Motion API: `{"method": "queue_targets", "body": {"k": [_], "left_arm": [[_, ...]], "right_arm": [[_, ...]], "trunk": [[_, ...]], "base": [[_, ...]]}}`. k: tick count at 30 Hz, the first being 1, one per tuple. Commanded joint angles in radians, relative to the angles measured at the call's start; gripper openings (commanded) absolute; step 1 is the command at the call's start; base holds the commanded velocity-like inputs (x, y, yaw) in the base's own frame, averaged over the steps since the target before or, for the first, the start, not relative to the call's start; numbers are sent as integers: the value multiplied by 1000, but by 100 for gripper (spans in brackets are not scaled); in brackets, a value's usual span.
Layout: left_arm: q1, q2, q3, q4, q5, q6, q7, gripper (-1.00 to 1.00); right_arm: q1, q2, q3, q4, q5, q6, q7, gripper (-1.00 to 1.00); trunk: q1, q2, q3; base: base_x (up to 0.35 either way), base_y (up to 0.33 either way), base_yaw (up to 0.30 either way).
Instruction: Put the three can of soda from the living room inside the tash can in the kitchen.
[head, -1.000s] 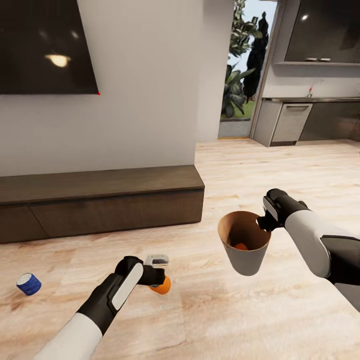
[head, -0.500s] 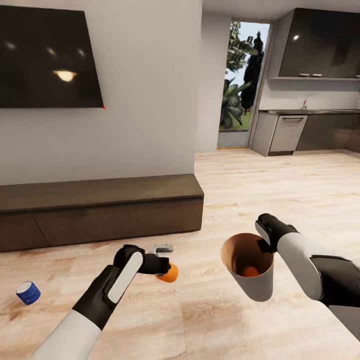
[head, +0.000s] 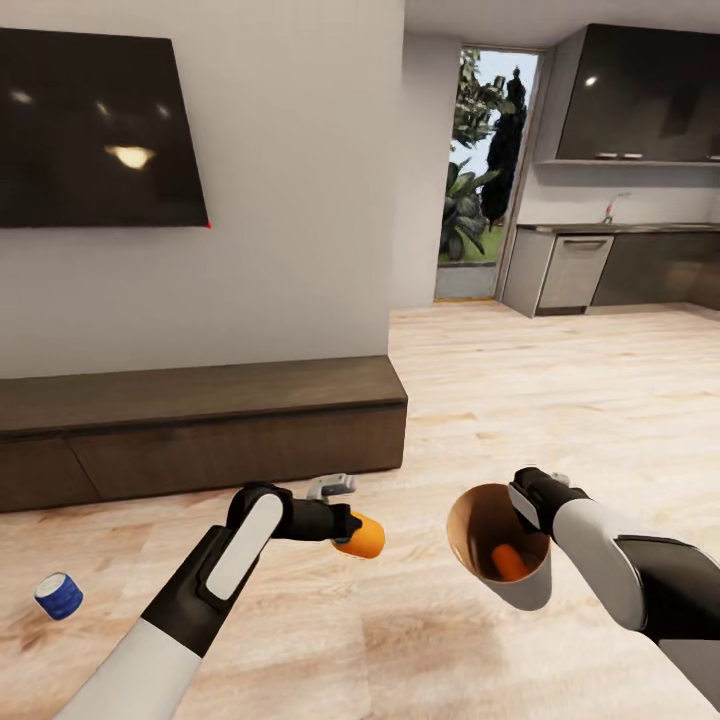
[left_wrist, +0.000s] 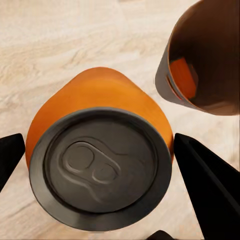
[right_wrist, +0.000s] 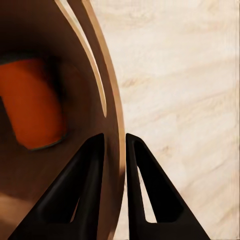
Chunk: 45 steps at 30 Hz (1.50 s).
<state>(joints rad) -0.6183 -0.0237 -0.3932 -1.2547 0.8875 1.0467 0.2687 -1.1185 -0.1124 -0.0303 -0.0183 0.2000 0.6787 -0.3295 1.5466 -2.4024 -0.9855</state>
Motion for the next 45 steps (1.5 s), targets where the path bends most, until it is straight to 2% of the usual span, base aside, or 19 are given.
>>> {"method": "queue_targets", "body": {"k": [1,7,12,14,19,22,24,25,29,34,45], "left_arm": [[0,0,0,-4,1,0,0,-100],[1,-1,-2,-21,33,0,0,-100],[1,0,-4,-82,114,0,0,-100],[1,0,-4,-105,129,0,0,-100],[2,4,-5,-181,193,0,0,-100],[3,44,-6,-213,250,0,0,-100],[4,59,-6,-221,282,0,0,-100],[4,69,-7,-226,313,0,0,-100],[6,82,-10,-234,353,0,0,-100],[7,86,-13,-239,370,0,0,-100],[8,86,-11,-251,375,0,0,-100]], "right_arm": [[4,0,14,-1,11,-3,-7,-100],[30,4,15,1,10,-36,-80,-100],[36,6,15,8,10,-69,-105,-100],[37,6,15,10,9,-73,-115,-100],[38,3,14,13,9,-79,-136,-100],[39,-2,14,14,10,-80,-140,-100],[39,-4,14,14,10,-80,-141,-100],[39,-5,14,14,10,-80,-142,-100],[42,-1,14,14,9,-80,-143,-100],[45,4,15,14,8,-80,-143,-100],[46,8,15,15,5,-80,-143,-100]], "trunk": [[-4,7,3],[-27,49,22],[-46,84,38],[-54,98,44],[-73,133,60],[-85,154,69],[-92,168,75],[-96,175,79],[-111,203,91],[-115,210,94],[-115,210,94]], "base": [[0,0,0],[0,0,0],[0,0,0],[0,0,0],[0,0,0],[0,0,0],[0,0,0],[0,0,0],[0,0,0],[0,0,0],[0,0,0]]}}
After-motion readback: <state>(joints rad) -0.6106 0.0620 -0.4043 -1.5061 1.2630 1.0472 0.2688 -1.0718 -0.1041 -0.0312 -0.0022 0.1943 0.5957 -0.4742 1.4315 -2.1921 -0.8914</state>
